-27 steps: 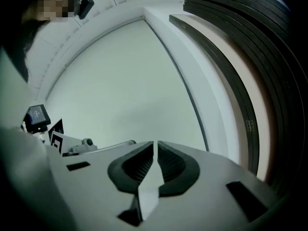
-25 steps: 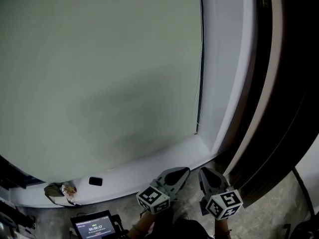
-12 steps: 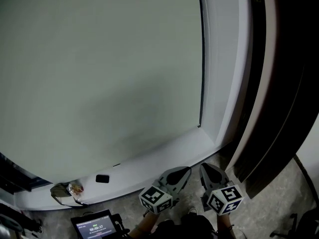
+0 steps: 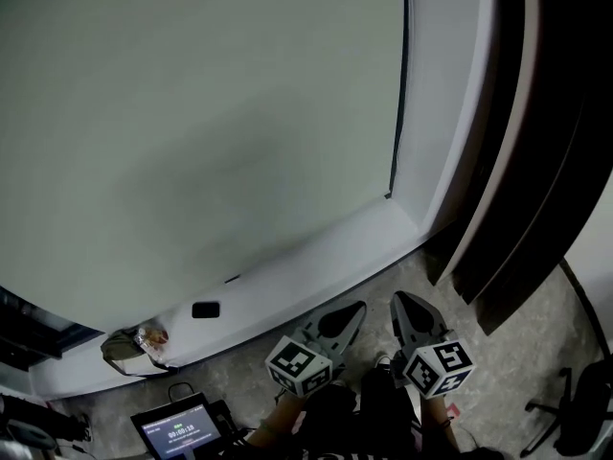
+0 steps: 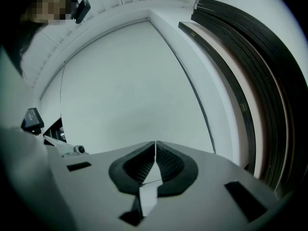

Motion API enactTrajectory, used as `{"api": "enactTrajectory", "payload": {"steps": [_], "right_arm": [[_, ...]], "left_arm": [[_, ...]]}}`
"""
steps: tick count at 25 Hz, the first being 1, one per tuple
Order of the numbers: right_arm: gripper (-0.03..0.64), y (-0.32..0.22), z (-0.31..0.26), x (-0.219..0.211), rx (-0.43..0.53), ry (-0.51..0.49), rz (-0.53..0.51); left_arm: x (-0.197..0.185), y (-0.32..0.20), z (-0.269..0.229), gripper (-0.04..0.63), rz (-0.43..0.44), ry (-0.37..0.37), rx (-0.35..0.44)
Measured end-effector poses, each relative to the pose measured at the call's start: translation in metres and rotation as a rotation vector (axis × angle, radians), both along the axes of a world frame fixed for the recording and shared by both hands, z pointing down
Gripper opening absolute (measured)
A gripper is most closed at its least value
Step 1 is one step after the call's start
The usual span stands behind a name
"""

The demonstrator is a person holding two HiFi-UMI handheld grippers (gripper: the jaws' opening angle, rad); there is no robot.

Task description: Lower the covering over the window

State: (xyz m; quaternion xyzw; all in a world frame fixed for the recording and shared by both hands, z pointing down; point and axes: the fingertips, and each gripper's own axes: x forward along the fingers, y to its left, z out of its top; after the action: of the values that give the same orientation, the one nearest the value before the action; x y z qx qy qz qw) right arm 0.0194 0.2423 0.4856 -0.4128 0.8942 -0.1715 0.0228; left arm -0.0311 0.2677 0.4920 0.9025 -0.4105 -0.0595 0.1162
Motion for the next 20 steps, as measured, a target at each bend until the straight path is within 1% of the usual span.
{"api": "enactTrajectory", "payload": {"steps": [2, 7, 15, 20], "right_arm": [[0.014, 0.008, 0.007, 0.0, -0.008, -0.002, 0.01], [0.011, 0.026, 0.016, -0.004, -0.013, 0.036, 0.014], [0.009, 0.022, 0.017, -0.013, 0.003, 0.064, -0.009], [0.009, 0.019, 0.017, -0.011, -0.002, 0.082, -0.018]], "left_arm": [[-0.002, 0.003, 0.009, 0.0, 0.004, 0.005, -0.012], [-0.004, 0.011, 0.018, 0.0, 0.007, 0.021, -0.025], [-0.001, 0.008, 0.014, 0.0, 0.016, 0.016, -0.009], [0.005, 0.008, 0.013, 0.0, 0.018, 0.018, -0.012]]}}
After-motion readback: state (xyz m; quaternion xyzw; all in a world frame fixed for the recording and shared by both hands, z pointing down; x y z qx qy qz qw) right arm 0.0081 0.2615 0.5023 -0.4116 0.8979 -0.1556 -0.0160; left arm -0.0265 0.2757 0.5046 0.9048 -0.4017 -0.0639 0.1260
